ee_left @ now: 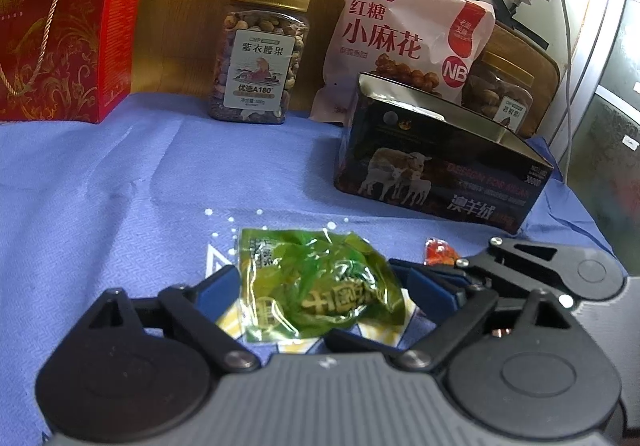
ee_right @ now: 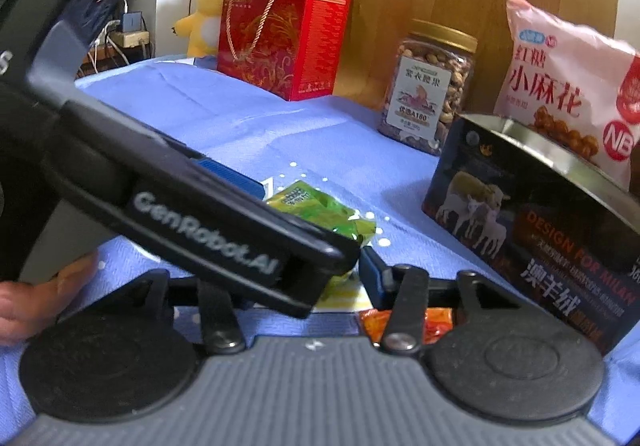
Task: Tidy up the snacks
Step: 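Hold the green snack pack in the left gripper and settle the grip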
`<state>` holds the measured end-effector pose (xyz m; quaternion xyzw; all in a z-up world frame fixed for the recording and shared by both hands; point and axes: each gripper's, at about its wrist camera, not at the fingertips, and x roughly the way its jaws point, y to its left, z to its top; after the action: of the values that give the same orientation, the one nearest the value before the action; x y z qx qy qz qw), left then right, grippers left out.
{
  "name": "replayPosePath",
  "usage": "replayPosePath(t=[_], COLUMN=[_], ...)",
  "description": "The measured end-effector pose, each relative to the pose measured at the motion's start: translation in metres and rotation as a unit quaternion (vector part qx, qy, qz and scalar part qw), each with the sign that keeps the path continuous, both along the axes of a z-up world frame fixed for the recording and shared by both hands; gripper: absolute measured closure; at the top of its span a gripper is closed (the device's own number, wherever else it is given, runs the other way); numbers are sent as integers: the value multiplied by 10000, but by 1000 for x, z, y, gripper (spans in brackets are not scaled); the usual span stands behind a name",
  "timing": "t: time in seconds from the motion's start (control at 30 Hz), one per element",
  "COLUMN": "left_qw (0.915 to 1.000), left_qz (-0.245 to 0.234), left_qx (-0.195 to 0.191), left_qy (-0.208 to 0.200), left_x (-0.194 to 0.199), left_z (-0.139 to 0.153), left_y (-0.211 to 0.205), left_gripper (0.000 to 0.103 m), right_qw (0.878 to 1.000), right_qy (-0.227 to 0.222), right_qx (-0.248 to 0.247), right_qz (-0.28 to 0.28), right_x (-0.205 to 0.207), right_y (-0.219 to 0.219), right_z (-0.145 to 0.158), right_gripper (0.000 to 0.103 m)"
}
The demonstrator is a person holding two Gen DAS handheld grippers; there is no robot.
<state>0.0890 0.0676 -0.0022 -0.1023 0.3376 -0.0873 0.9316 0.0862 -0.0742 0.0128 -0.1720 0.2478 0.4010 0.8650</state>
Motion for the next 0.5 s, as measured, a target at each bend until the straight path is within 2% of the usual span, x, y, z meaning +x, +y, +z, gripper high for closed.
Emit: replayPosePath(t=[0.27, 0.5], left_qw=[10000, 9999], left_qz=[43, 79], left_qx=[-55, -78], left_qy=[-8, -11], left_x=[0, 0], left_z=[0, 0], left_y=[3, 4], left_gripper=[8, 8], right_qw=[9995, 9988], right_qy=[227, 387], right_qx=[171, 307], right_qz=[-102, 0], right_x=[-3, -16], right_y=[-4, -6], right_z=[0, 1], right_gripper=[58, 71])
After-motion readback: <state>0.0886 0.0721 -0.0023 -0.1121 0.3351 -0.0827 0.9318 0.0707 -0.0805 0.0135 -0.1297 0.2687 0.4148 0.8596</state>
